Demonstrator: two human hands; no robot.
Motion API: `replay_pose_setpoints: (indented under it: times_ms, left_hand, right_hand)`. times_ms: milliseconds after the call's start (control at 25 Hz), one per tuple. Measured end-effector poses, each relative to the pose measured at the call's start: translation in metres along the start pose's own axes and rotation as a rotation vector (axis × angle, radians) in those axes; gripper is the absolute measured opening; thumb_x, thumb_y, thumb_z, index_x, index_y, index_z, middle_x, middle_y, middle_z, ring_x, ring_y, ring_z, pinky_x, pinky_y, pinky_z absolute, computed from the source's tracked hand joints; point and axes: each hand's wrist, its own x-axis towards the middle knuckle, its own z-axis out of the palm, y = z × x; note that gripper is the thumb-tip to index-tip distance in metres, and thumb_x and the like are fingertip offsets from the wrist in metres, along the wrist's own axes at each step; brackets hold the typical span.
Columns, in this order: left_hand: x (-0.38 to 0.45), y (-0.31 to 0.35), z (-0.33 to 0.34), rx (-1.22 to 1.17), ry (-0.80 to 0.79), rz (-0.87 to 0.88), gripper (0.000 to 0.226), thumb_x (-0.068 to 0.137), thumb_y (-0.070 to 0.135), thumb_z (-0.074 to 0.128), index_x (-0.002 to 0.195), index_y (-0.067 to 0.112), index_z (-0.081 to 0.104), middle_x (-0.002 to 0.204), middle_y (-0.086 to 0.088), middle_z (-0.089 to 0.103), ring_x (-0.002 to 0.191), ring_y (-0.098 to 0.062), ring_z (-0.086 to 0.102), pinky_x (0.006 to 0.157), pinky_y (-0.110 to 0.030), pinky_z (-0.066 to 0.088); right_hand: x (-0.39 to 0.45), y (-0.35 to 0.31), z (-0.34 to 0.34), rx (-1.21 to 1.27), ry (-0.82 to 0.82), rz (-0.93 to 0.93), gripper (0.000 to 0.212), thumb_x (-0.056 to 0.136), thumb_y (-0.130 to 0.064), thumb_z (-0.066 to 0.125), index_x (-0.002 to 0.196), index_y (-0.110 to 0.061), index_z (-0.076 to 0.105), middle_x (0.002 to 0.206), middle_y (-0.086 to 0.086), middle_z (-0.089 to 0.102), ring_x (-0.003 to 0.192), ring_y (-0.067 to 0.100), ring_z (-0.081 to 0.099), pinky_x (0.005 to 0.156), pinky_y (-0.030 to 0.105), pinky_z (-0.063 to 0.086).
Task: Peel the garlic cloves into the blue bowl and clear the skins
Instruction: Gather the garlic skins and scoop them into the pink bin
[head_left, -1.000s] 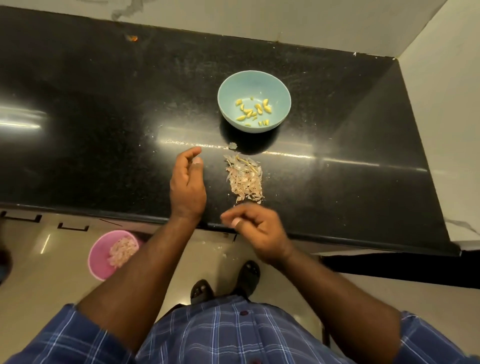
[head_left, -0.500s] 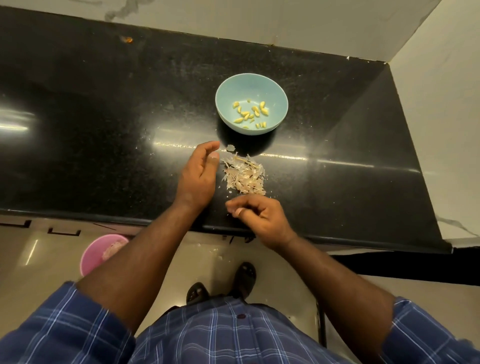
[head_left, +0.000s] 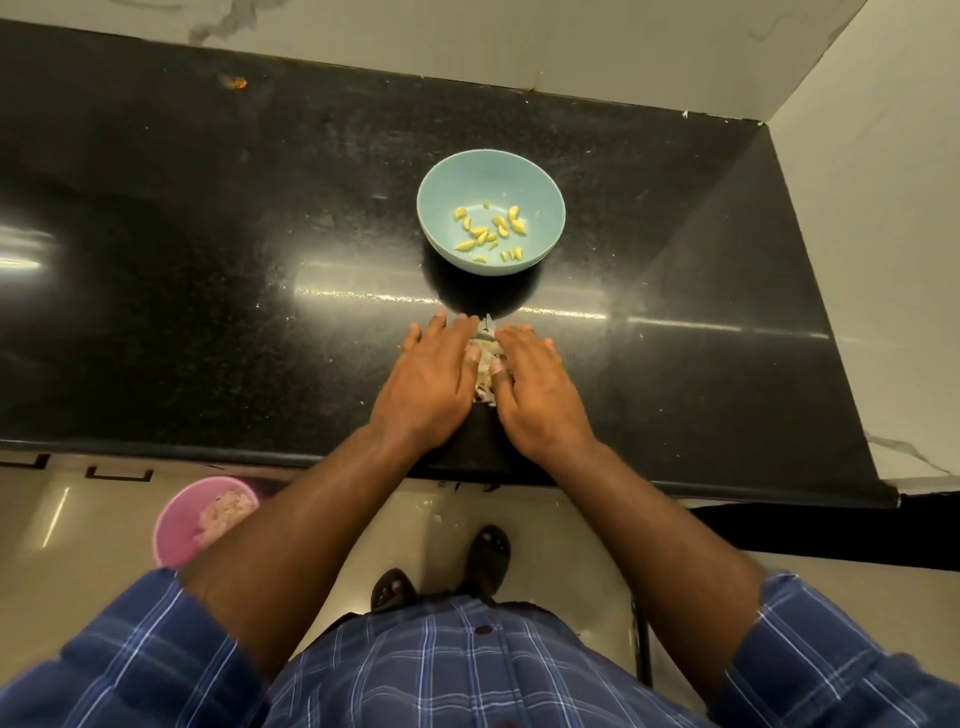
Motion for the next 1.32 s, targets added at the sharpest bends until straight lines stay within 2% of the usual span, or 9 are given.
replay_pose_setpoints:
  times_ms: [120,320,400,560,680,800,1000,1160,1320]
  left_hand:
    - [-0.025,0.0,-0.011,-0.074,0.029,0.014,0.052,0.107,0.033,0.042,0.154,0.013,0.039,0.158,-0.008,0.043,0.152,-0.025,0.027,0.127,-0.041,0.017]
    - [-0.029,-0.002,-0.041,0.261,-0.149,-0.174,0.081,0.087,0.058,0.068,0.154,0.025,0.038,0.15,-0.001,0.036,0.137,-0.026,0.029,0.113,-0.047,0.032]
    - [-0.026,0.001,-0.036,0.198,-0.174,-0.167,0.077,0.084,0.051,0.075,0.149,0.021,0.046,0.142,-0.003,0.04,0.132,-0.025,0.035,0.11,-0.042,0.037]
    - [-0.024,0.007,-0.028,0.029,-0.137,-0.133,0.049,0.086,0.031,0.077,0.13,0.02,0.061,0.123,0.0,0.047,0.116,-0.02,0.051,0.095,-0.032,0.046]
    - [-0.028,0.008,-0.038,-0.073,-0.089,-0.192,0.062,0.085,0.025,0.078,0.142,0.024,0.053,0.128,0.001,0.052,0.111,-0.015,0.057,0.096,-0.03,0.049]
    - [-0.031,0.008,-0.043,-0.237,0.002,-0.276,0.05,0.092,0.014,0.066,0.14,0.025,0.054,0.122,0.003,0.06,0.102,-0.011,0.062,0.09,-0.029,0.051]
    - [-0.034,0.01,-0.042,-0.566,0.069,-0.451,0.043,0.094,0.002,0.054,0.129,0.028,0.052,0.106,0.002,0.064,0.1,-0.017,0.068,0.095,-0.047,0.057]
    - [-0.037,0.007,-0.04,-0.551,0.065,-0.423,0.04,0.094,-0.002,0.051,0.122,0.025,0.058,0.106,0.004,0.063,0.104,-0.017,0.066,0.097,-0.046,0.056]
    - [-0.037,0.002,-0.038,-0.549,0.118,-0.433,0.037,0.095,-0.002,0.051,0.116,0.027,0.062,0.104,0.007,0.065,0.102,-0.014,0.066,0.097,-0.045,0.056]
  right_hand:
    - [-0.014,-0.006,-0.019,0.116,-0.001,0.048,0.05,0.106,-0.029,0.049,0.152,-0.014,0.042,0.158,0.006,0.043,0.149,0.019,0.032,0.125,0.038,0.023]
    - [-0.023,-0.015,-0.054,-0.152,-0.235,0.258,0.088,0.081,-0.05,0.079,0.154,-0.022,0.037,0.14,0.002,0.042,0.133,0.021,0.042,0.112,0.04,0.041]
    - [-0.018,-0.027,-0.045,-0.151,-0.256,0.248,0.089,0.08,-0.047,0.081,0.154,-0.021,0.037,0.139,0.003,0.04,0.13,0.023,0.044,0.11,0.039,0.042]
    - [-0.006,-0.038,-0.044,-0.08,-0.232,0.218,0.07,0.079,-0.037,0.084,0.139,-0.017,0.053,0.132,0.002,0.045,0.114,0.018,0.053,0.097,0.031,0.046]
    - [-0.001,-0.039,-0.058,-0.073,-0.196,0.19,0.081,0.075,-0.035,0.088,0.144,-0.024,0.045,0.143,0.001,0.043,0.127,0.019,0.05,0.105,0.035,0.047]
    - [0.006,-0.05,-0.054,-0.144,-0.288,0.11,0.095,0.076,-0.046,0.085,0.154,-0.03,0.033,0.153,0.001,0.036,0.138,0.023,0.039,0.112,0.043,0.041]
    - [0.0,-0.064,-0.024,-0.391,-0.321,0.025,0.069,0.091,-0.046,0.07,0.151,-0.036,0.038,0.155,0.003,0.032,0.135,0.032,0.03,0.105,0.047,0.044]
    - [-0.004,-0.065,-0.016,-0.42,-0.248,-0.063,0.047,0.097,-0.022,0.062,0.143,-0.029,0.053,0.148,0.005,0.042,0.128,0.028,0.038,0.103,0.043,0.048]
    - [-0.002,-0.068,-0.019,-0.461,-0.239,-0.133,0.035,0.095,-0.009,0.06,0.128,-0.017,0.065,0.13,0.008,0.056,0.119,0.026,0.048,0.097,0.038,0.049]
